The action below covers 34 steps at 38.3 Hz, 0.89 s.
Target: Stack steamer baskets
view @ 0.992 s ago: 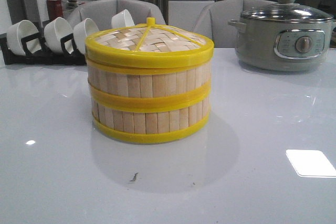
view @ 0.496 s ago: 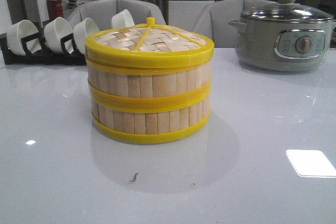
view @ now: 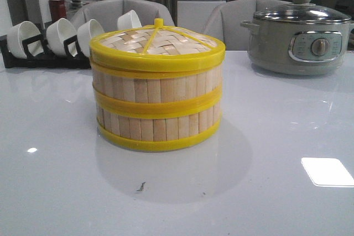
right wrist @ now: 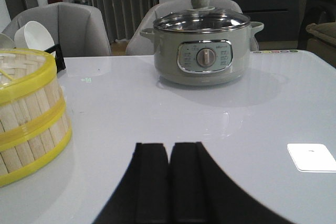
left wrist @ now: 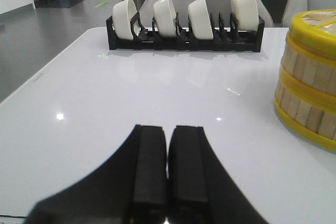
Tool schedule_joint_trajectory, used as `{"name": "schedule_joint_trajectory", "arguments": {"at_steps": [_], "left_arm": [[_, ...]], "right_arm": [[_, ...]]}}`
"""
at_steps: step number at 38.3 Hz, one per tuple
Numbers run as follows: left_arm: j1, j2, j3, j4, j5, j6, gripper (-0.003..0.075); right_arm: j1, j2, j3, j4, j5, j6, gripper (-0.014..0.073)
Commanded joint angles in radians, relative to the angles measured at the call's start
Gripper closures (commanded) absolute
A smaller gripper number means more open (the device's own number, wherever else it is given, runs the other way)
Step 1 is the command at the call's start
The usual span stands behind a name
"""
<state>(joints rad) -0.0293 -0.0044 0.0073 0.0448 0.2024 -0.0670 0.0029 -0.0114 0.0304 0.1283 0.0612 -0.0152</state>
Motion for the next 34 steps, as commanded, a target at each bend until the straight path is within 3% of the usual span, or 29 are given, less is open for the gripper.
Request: {"name": "schedule_joint_trajectory", "arguments": {"at_steps": [1, 34], "left_arm": [[-0.004, -0.013, 0.001, 0.000, -0.082, 0.000, 0.0634], [-0.004, -0.013, 0.001, 0.000, -0.082, 0.000, 0.0634]], "right_arm": [[-0.006, -0.020, -0.014, 0.010, -0.082, -0.025, 0.0538], [-0.006, -0.020, -0.014, 0.005, -0.034, -0.024, 0.0538]]}}
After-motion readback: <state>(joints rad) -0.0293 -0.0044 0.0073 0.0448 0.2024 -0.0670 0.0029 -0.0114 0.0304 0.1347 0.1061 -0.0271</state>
